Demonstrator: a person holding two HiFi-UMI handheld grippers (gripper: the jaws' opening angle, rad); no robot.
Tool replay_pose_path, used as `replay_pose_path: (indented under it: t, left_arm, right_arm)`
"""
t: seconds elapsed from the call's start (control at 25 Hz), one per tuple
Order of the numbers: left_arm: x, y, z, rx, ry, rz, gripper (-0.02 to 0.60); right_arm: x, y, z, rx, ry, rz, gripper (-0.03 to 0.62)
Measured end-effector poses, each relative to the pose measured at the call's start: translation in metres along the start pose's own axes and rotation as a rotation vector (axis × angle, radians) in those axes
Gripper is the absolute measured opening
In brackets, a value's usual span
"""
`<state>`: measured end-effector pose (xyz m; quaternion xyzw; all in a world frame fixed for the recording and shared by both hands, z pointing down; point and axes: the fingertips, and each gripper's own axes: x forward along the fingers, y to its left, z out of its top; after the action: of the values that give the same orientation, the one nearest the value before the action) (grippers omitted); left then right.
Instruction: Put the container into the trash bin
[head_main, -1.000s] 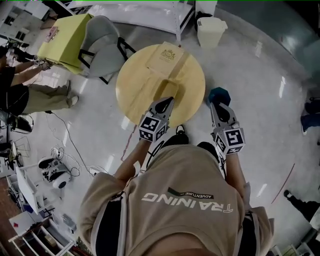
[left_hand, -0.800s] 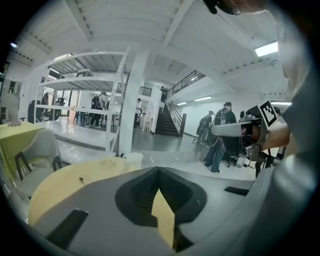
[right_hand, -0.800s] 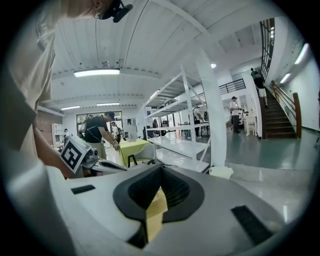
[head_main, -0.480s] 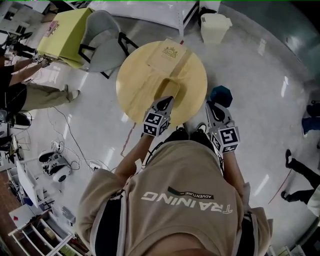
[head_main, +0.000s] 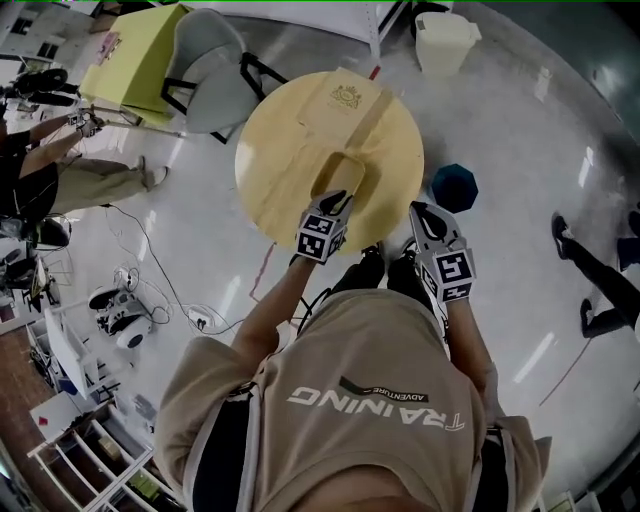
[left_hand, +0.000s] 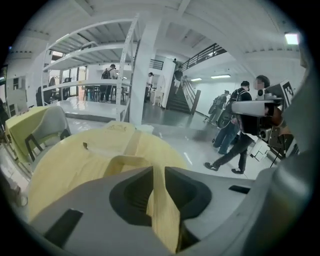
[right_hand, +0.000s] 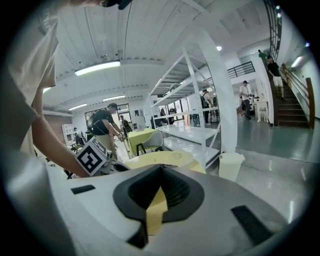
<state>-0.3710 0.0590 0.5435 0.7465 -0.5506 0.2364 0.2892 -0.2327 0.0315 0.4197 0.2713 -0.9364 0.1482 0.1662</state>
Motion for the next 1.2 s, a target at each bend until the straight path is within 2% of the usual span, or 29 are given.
replay_pose_path:
  t: [0.36,0.76,0.92,1.08,1.2]
  left_arm:
    - [0.043,0.011,-0.046,0.004,0.25,-0.001,0.083]
    - [0.072,0.015,-0.08,0.029,0.433,0.001,0.083]
    - [0.077,0.015,-0.084,0.08,0.459,0.018,0.048]
    - [0.072,0.01,-0.076,0.151,0.432,0.03,0.025]
    - [0.062,0.003,-0.061,0.137,0.385,0.021,0.02]
  right_arm:
    - [0.024,-0.016,-0.022,0.032,0.058,0.026,-0.002]
    - [0.04,-0.025,-0.024,0.037,0.08,0.048,-0.002]
    - [0.038,-0.031,-0.026,0.044,0.085,0.036,-0.002]
    - [0.031,-0.033,-0.029,0.049,0.09,0.027,-0.002]
    - [0.025,-0.031,-0.029,0.046,0.09,0.025,-0.002]
